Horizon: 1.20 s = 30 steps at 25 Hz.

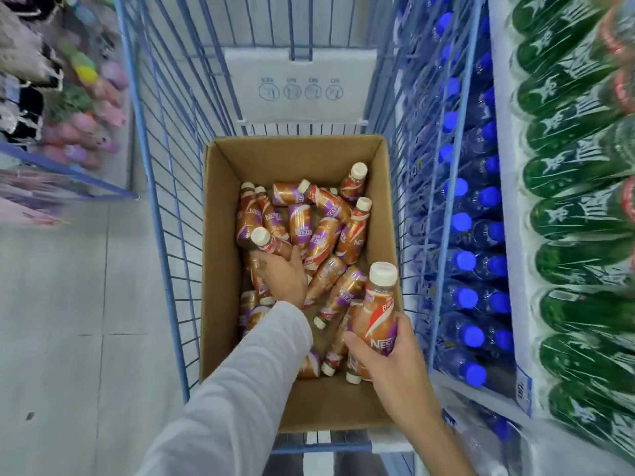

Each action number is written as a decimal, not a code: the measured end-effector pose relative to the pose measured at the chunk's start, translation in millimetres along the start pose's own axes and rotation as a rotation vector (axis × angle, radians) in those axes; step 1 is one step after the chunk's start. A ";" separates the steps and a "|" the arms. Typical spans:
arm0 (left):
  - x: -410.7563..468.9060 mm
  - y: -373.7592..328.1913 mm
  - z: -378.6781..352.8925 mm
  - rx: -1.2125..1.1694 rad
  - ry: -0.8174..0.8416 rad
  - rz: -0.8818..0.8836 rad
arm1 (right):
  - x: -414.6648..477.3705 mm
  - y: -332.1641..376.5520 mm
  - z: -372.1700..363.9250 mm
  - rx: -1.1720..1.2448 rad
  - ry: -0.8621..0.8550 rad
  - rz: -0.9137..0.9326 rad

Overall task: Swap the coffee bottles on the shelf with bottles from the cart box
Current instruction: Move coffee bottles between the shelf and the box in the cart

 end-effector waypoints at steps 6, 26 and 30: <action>-109.9 -41.3 99.2 -0.078 0.343 -0.295 | -95.7 19.2 40.5 0.188 -0.072 0.000; -687.0 -13.0 129.1 -0.089 1.268 -0.854 | -508.9 -219.8 282.8 0.820 -0.985 0.351; -796.9 22.1 134.0 -0.062 1.464 -0.972 | -591.7 -268.7 317.9 0.839 -1.107 0.433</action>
Point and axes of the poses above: each hand's wrist, its own x-axis towards the middle knuckle, its own z-axis out of the back of the hand, y = z × x, the point moved 4 cm from there along x, towards the middle knuckle, and after that the axes turned 1 degree about y, right-handed, at the moved point
